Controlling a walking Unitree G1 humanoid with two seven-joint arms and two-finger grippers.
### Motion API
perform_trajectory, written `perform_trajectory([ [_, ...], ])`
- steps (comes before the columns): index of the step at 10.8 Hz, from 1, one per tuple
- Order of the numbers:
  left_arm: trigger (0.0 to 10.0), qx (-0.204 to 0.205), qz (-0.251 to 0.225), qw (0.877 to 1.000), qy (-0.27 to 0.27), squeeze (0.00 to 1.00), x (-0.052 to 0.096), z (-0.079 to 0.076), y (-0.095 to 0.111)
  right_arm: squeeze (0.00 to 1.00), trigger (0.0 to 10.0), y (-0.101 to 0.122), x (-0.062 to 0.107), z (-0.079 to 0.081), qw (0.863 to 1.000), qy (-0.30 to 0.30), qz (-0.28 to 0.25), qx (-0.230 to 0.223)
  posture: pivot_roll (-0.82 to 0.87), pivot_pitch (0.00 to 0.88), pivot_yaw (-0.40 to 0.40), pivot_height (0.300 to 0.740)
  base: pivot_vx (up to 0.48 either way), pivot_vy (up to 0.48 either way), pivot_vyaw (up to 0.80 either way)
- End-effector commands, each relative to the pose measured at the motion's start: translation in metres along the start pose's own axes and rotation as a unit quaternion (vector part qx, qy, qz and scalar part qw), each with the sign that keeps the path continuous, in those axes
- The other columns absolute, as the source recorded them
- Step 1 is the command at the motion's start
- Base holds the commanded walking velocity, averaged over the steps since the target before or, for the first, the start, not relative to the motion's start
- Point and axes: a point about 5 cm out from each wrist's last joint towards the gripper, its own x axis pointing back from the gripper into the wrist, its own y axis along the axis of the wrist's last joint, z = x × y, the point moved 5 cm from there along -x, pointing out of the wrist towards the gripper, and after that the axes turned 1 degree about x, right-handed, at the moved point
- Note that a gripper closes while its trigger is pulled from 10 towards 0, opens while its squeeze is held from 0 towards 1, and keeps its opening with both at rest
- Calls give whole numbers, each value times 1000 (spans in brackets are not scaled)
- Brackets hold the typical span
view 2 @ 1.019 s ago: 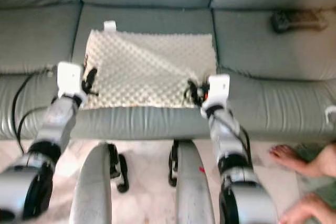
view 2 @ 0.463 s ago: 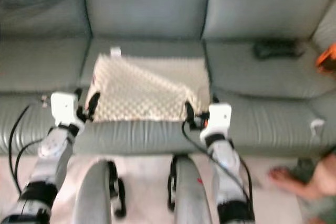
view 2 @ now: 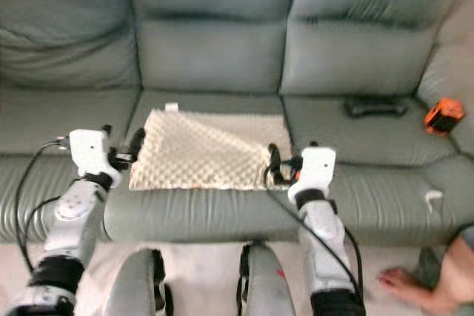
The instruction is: Move the pillow to the sofa
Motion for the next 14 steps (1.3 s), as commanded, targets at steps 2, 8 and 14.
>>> perform_trajectory([
  [2,10000,-1,24,1000,-18,1000,4,-10,-11,1000,10000,10,-3,6,1000,18,-11,-5,-100,0,-52,656,0,0,0],
  [8,10000,5,38,999,-28,714,-8,-19,-11,0,10000,17,-13,3,1000,14,-13,0,-121,0,-52,740,0,0,0],
  [14,10000,-3,52,998,-20,0,-8,-19,-17,0,10000,15,-9,10,1000,29,-10,-5,-128,5,-50,740,0,0,0],
])
